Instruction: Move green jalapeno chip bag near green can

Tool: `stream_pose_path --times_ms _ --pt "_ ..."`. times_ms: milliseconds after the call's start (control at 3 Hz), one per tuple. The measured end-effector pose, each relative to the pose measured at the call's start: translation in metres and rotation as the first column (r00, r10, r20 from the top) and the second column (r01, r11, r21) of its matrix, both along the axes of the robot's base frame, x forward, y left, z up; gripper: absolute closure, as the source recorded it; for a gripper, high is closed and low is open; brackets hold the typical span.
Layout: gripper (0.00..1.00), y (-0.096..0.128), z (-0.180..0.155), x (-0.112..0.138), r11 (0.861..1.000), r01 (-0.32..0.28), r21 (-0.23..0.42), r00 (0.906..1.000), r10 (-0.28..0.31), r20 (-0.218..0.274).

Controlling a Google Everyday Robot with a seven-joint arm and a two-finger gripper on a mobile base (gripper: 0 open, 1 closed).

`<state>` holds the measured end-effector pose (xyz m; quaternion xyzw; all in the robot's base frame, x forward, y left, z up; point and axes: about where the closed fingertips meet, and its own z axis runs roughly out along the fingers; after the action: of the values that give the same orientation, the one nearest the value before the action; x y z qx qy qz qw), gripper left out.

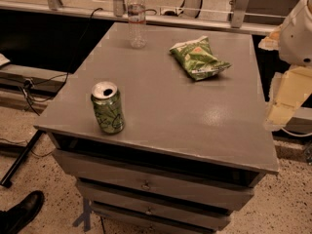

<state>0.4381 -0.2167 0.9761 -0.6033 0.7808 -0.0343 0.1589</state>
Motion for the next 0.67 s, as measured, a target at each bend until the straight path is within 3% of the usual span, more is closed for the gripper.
stream_pose_path --times_ms 333,667 --pt "0.00 0.000 0.000 0.000 1.000 0.000 0.000 1.0000 0.000 0.000" --pt "0.00 0.000 -0.006 0.018 1.000 0.008 0.026 0.9987 -0.009 0.049"
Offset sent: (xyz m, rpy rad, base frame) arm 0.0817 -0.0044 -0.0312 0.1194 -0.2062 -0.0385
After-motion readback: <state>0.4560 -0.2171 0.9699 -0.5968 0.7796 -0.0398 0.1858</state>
